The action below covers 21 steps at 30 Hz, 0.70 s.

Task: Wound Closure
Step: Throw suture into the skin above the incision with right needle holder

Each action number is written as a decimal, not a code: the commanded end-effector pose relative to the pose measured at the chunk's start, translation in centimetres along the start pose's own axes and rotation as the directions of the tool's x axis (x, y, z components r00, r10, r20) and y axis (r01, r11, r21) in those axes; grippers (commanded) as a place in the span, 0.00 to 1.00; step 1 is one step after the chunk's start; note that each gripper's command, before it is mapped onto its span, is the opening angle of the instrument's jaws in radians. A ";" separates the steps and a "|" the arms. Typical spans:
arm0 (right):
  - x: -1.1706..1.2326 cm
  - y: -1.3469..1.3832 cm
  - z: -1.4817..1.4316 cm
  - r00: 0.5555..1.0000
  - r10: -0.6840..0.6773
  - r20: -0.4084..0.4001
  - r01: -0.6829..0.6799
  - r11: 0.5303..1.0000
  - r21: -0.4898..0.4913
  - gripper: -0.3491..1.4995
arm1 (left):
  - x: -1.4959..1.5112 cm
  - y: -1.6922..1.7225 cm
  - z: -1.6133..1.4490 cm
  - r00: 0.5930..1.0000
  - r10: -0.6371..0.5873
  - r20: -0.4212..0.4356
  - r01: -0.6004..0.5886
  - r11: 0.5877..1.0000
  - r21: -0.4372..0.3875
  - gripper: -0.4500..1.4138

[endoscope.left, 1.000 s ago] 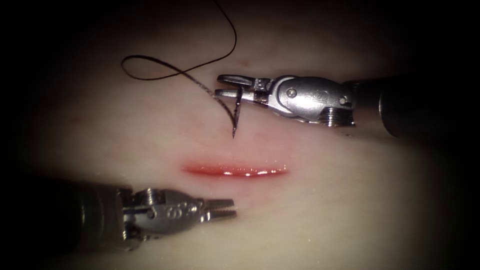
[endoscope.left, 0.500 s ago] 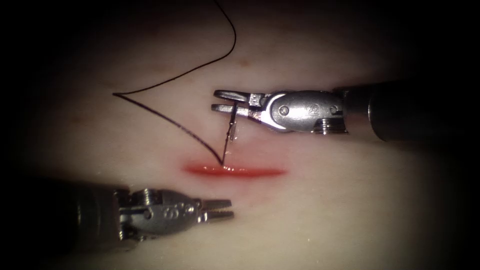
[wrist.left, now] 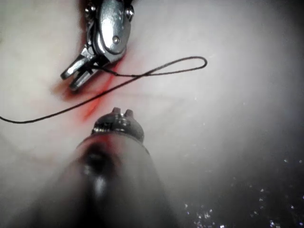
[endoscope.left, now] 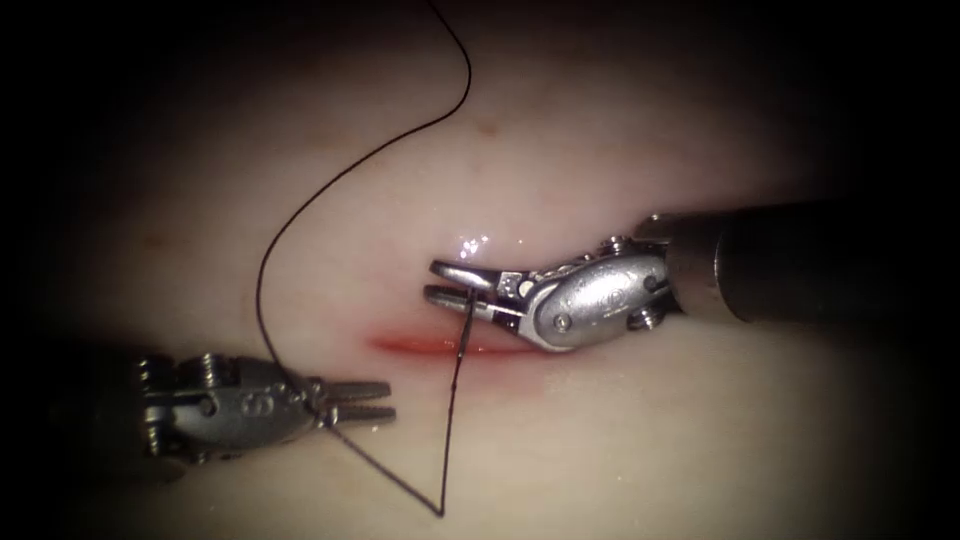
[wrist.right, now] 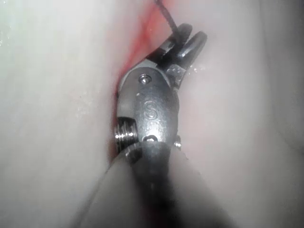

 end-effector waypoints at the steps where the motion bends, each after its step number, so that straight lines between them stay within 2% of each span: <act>1: -0.06 -0.03 0.07 1.000 0.000 0.003 0.000 1.000 -0.001 0.00 | -0.03 0.04 0.07 1.000 -0.008 0.001 0.008 1.000 0.001 0.16; 12: -0.34 -0.26 0.06 0.986 0.135 0.099 -0.141 0.988 0.065 0.00 | -0.05 0.05 0.09 1.000 -0.016 0.004 0.016 1.000 0.009 0.17; 21: -0.49 -0.51 0.15 0.953 0.253 0.164 -0.280 0.945 0.171 0.00 | -0.05 0.04 0.10 1.000 -0.027 0.006 0.027 1.000 0.015 0.18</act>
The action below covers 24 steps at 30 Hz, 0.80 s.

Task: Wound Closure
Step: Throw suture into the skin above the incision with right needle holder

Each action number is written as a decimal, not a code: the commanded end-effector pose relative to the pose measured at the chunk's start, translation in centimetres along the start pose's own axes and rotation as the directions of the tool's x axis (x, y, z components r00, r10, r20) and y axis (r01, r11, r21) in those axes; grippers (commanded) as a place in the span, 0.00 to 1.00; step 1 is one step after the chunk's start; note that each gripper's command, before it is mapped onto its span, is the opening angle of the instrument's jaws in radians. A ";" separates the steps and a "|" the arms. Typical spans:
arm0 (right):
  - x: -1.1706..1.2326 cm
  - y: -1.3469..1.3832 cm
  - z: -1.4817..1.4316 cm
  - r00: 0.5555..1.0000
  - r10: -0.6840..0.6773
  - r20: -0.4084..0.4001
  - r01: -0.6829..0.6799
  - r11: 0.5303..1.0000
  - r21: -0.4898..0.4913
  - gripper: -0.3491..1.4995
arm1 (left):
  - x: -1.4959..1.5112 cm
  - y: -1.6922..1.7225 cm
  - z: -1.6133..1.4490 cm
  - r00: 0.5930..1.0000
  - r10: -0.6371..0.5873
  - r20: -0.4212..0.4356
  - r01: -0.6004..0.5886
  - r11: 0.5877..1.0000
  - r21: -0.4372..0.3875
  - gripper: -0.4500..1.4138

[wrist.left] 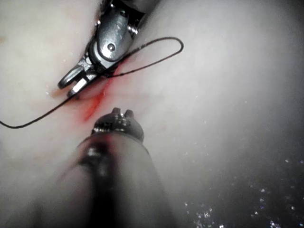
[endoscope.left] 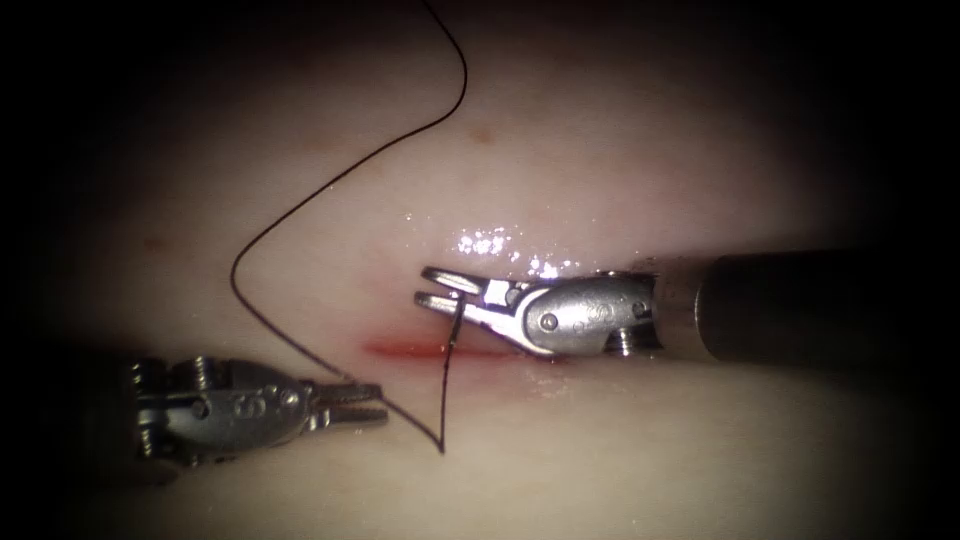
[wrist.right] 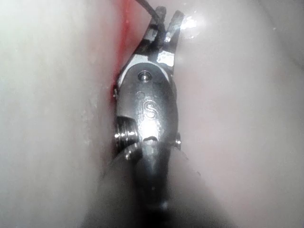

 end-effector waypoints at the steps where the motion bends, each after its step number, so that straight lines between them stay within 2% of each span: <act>1: -0.07 -0.11 0.13 1.000 0.027 0.007 -0.027 0.999 0.024 0.00 | -0.02 0.04 0.08 1.000 -0.001 0.000 0.001 1.000 -0.002 0.18; 8: -0.21 -0.25 0.20 0.981 0.190 0.040 -0.192 0.979 0.074 0.00 | -0.01 0.04 0.09 1.000 -0.004 0.002 0.004 1.000 0.002 0.18; 10: -0.22 -0.24 0.18 0.976 0.213 0.046 -0.215 0.975 0.060 0.00 | -0.01 0.04 0.10 1.000 -0.005 0.001 0.005 1.000 0.001 0.18; 15: -0.15 -0.10 0.07 0.948 0.319 -0.022 -0.319 0.948 -0.022 0.00 | 0.03 0.07 0.15 1.000 -0.009 0.002 0.009 1.000 0.008 0.18; 16: -0.12 -0.07 0.05 0.935 0.352 -0.044 -0.354 0.935 -0.035 0.00 | 0.04 0.07 0.18 1.000 -0.011 0.002 0.011 1.000 0.011 0.18; 17: -0.03 -0.01 0.02 0.890 0.451 -0.067 -0.455 0.889 -0.058 0.00 | 0.09 0.10 0.27 1.000 -0.016 0.000 0.016 1.000 0.013 0.17; 22: 0.20 0.13 0.03 0.839 0.538 -0.089 -0.544 0.834 -0.093 0.00 | 0.10 0.20 0.50 1.000 -0.015 -0.005 0.015 1.000 -0.013 0.17; 24: 0.28 0.21 0.03 0.796 0.595 -0.114 -0.605 0.791 -0.094 0.00 | 0.09 0.25 0.60 1.000 -0.010 0.010 0.010 1.000 -0.026 0.17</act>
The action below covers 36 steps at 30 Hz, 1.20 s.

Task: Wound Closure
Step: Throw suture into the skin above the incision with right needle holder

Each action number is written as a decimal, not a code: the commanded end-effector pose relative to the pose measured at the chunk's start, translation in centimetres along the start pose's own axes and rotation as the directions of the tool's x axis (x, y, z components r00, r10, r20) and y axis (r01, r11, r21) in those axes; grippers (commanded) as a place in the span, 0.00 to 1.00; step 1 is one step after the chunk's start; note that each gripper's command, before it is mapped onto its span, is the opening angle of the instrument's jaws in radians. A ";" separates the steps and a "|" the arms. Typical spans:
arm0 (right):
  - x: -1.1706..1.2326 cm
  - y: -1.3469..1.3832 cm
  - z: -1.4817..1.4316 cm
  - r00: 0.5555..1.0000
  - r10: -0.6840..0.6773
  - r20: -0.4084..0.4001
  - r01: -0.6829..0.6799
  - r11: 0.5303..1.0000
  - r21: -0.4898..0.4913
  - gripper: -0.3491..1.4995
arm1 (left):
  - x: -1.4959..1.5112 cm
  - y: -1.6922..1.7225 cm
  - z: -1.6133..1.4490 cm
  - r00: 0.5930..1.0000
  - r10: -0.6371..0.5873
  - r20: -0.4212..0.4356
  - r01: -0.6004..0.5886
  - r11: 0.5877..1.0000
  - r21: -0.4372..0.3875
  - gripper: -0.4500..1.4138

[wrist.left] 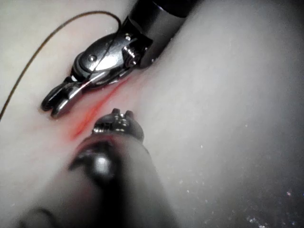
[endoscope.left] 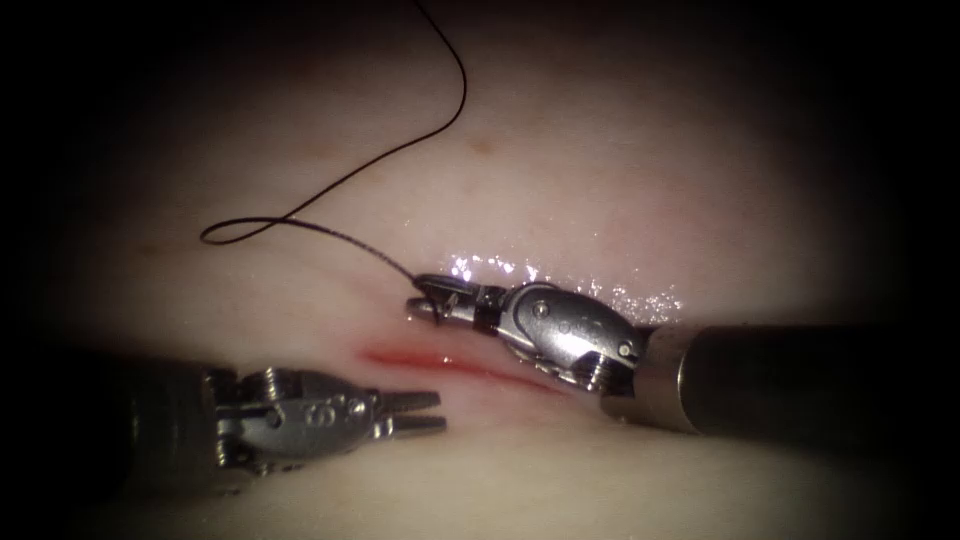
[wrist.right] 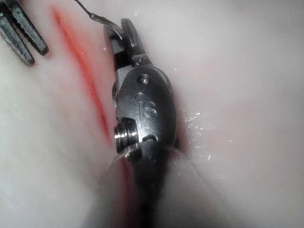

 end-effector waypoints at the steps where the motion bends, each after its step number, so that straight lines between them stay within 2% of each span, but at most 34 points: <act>1: 0.06 -0.02 0.12 0.999 0.034 -0.014 -0.034 0.999 -0.005 0.00 | -0.03 0.05 0.12 1.000 0.004 0.003 -0.003 1.000 -0.009 0.17; 4: 0.17 0.03 0.13 0.993 0.113 -0.027 -0.114 0.993 -0.024 0.00 | -0.07 0.06 0.22 1.000 0.010 0.005 -0.010 1.000 -0.023 0.17; 10: 0.32 0.11 0.15 0.945 0.317 -0.083 -0.320 0.946 -0.039 0.00 | -0.19 0.04 0.27 1.000 0.020 0.024 -0.020 0.999 -0.031 0.17; 12: 0.35 0.14 0.16 0.911 0.402 -0.095 -0.408 0.911 -0.053 0.00 | -0.22 0.04 0.26 0.999 0.018 0.029 -0.017 0.999 -0.033 0.17; 16: 0.37 0.17 0.17 0.806 0.581 -0.114 -0.589 0.806 -0.051 0.00 | -0.28 0.05 0.26 0.999 0.020 0.036 -0.018 0.999 -0.036 0.17; 23: 0.38 0.19 0.16 0.719 0.690 -0.083 -0.695 0.716 -0.067 0.00 | -0.33 0.07 0.26 0.999 0.026 0.043 -0.024 0.999 -0.041 0.17; 25: 0.39 0.20 0.16 0.659 0.749 -0.076 -0.752 0.657 -0.051 0.00 | -0.34 0.07 0.25 0.999 0.027 0.046 -0.025 0.999 -0.043 0.17; 27: 0.39 0.22 0.17 0.623 0.780 -0.065 -0.782 0.622 -0.039 0.00 | -0.35 0.08 0.25 0.999 0.023 0.048 -0.021 0.999 -0.044 0.17; 31: 0.41 0.26 0.21 0.508 0.860 -0.035 -0.860 0.509 0.038 0.00 | -0.38 0.09 0.22 0.998 0.027 0.050 -0.024 0.999 -0.047 0.17; 33: 0.42 0.29 0.23 0.491 0.871 -0.020 -0.867 0.490 0.086 0.00 | -0.41 0.09 0.21 0.998 0.023 0.050 -0.021 0.999 -0.048 0.17; 36: 0.42 0.31 0.30 0.496 0.868 -0.006 -0.858 0.491 0.149 0.00 | -0.46 0.11 0.18 0.999 0.023 0.049 -0.021 0.999 -0.049 0.17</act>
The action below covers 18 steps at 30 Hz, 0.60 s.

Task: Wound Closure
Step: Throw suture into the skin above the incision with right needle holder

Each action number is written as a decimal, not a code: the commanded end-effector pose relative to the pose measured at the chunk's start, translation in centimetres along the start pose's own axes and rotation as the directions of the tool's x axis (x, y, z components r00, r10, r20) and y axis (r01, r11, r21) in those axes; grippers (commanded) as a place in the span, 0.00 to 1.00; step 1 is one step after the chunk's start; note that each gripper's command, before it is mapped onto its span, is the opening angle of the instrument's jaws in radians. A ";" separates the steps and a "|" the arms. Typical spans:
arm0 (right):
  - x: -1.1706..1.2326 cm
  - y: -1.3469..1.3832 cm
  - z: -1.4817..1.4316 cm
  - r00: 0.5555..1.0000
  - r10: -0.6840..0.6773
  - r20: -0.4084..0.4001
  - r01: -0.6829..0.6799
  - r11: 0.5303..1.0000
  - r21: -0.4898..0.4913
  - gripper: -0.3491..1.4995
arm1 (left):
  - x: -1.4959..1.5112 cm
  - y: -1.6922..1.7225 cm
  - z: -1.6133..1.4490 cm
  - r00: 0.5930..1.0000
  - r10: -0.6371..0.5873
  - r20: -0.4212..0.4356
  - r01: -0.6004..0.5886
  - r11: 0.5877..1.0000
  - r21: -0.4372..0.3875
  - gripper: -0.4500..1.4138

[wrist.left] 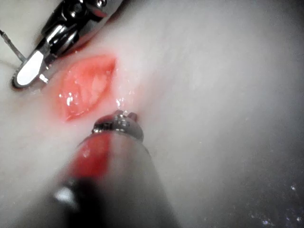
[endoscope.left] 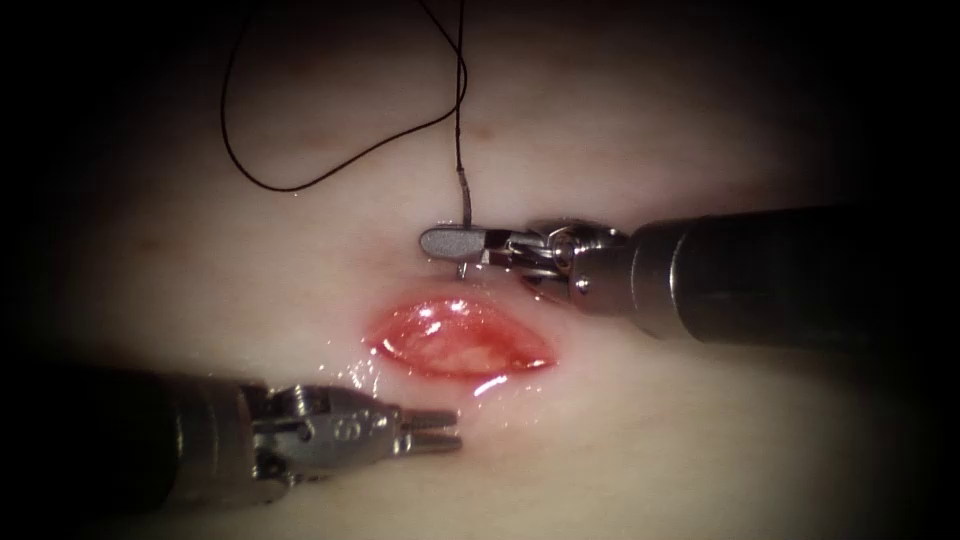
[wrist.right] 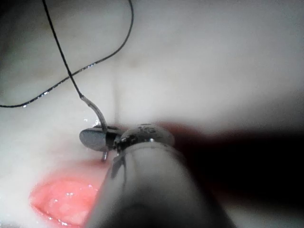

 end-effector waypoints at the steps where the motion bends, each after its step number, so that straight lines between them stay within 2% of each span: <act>1: 0.00 0.06 0.14 1.000 -0.005 0.014 0.005 1.000 0.019 0.00 | -0.03 0.04 0.07 1.000 -0.005 -0.001 0.005 1.000 -0.002 0.17; 3: 0.01 0.05 0.18 0.996 -0.085 -0.007 0.085 0.996 0.013 0.03 | -0.06 0.05 0.07 1.000 -0.002 -0.002 0.002 1.000 -0.003 0.17; 4: 0.02 0.04 0.21 0.985 -0.171 -0.022 0.171 0.985 0.003 0.25 | -0.06 0.05 0.06 1.000 -0.001 -0.002 0.001 1.000 -0.003 0.17; 5: 0.02 0.04 0.22 0.976 -0.216 -0.035 0.216 0.976 -0.007 0.35 | -0.07 0.05 0.06 1.000 -0.001 -0.002 0.001 1.000 -0.003 0.17; 6: 0.03 0.03 0.22 0.966 -0.255 -0.051 0.254 0.967 -0.022 0.35 | -0.07 0.05 0.06 1.000 0.000 0.001 0.000 1.000 -0.004 0.17; 7: 0.04 0.02 0.22 0.946 -0.315 -0.069 0.313 0.949 -0.043 0.32 | -0.07 0.06 0.06 1.000 -0.001 0.001 0.001 1.000 -0.004 0.17; 10: 0.08 0.00 0.21 0.839 -0.531 -0.121 0.513 0.845 -0.153 0.32 | -0.06 0.06 0.06 1.000 -0.001 0.001 0.001 1.000 -0.004 0.17; 11: 0.11 -0.01 0.21 0.800 -0.585 -0.137 0.555 0.806 -0.205 0.30 | -0.06 0.07 0.06 1.000 -0.001 0.000 0.001 1.000 -0.007 0.17; 12: 0.13 -0.02 0.20 0.781 -0.608 -0.142 0.572 0.788 -0.230 0.32 | -0.06 0.07 0.06 1.000 -0.001 -0.001 0.001 1.000 -0.010 0.17; 14: 0.19 -0.03 0.18 0.770 -0.622 -0.141 0.583 0.776 -0.240 0.40 | -0.06 0.07 0.06 1.000 -0.001 -0.001 0.001 1.000 -0.010 0.17; 16: 0.25 -0.04 0.13 0.708 -0.697 -0.113 0.662 0.711 -0.238 0.54 | -0.06 0.08 0.05 1.000 -0.001 -0.001 0.001 1.000 -0.011 0.17; 18: 0.29 -0.05 0.07 0.609 -0.790 -0.079 0.757 0.607 -0.240 0.70 | -0.06 0.07 0.05 1.000 -0.001 -0.001 0.001 1.000 -0.011 0.17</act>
